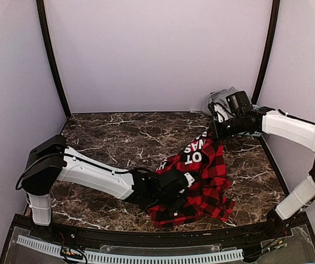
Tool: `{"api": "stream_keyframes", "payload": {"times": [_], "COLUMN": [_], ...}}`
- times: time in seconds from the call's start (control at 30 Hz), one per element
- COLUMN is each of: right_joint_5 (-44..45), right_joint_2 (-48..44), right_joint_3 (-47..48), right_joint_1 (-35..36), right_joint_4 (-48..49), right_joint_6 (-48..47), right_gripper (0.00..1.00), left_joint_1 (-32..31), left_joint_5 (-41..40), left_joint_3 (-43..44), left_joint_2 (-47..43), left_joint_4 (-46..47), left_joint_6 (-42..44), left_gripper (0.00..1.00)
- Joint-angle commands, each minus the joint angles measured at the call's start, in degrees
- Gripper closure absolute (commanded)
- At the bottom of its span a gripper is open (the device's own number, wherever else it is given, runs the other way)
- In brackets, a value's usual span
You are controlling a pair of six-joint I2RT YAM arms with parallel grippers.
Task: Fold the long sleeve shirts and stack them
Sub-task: Flatten out the crumpled shirt at the center of the board.
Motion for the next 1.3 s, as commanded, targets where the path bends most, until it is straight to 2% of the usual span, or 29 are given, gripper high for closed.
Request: {"api": "stream_keyframes", "payload": {"times": [0.0,0.13,0.3,0.4,0.47,0.5,0.6,0.63,0.67,0.8,1.03,1.27], "right_joint_5": [0.55,0.74,0.05,0.28,1.20,2.22,5.40,5.87,6.01,5.79,5.64,4.74], "right_joint_2": [-4.18,-5.41,-5.56,-5.78,-6.01,-6.15,-6.26,-6.38,-6.47,-6.22,-5.84,-6.11], "right_joint_3": [-3.08,-5.46,-7.09,-7.72,-8.18,-8.29,-8.33,-8.38,-8.57,-9.13,-8.70,-9.95], "right_joint_1": [-0.36,-0.27,0.55,1.64,1.83,1.84,1.83,1.84,1.84,1.84,1.84,1.84], "right_joint_4": [1.96,2.13,2.56,2.56,2.26,1.91,0.29,0.14,0.12,0.45,0.56,1.14], "right_joint_6": [-0.24,-0.01,0.33,0.34,0.27,0.10,-0.40,-0.38,-0.44,-0.35,-0.80,-0.93], "right_gripper": [1.00,1.00,0.98,0.93,0.84,0.79,0.70,0.69,0.69,0.71,0.73,0.73], "left_joint_1": [4.36,8.55,13.72,15.97,16.03,15.92,12.85,11.91,9.80,4.47,-1.24,-2.37], "left_joint_5": [5.61,7.54,2.86,0.11,3.79,5.51,8.84,8.61,7.79,5.33,1.15,-9.92], "left_joint_3": [-7.41,-13.57,-17.31,-17.51,-18.20,-18.75,-18.82,-18.44,-17.21,-11.80,-3.31,3.34], "left_joint_2": [-9.65,-15.20,-18.21,-19.89,-21.56,-22.65,-23.29,-22.66,-22.16,-15.90,-5.59,2.15], "left_joint_4": [1.64,4.81,3.77,3.16,5.12,5.90,7.95,7.75,7.06,3.72,0.96,-4.41], "left_joint_6": [-0.12,0.59,1.29,-0.69,-1.34,-1.56,-2.02,-1.86,-1.63,-1.83,-1.74,-2.50], "left_gripper": [1.00,1.00,1.00,1.00,1.00,0.97,0.76,0.72,0.66,0.53,0.37,0.34]}}
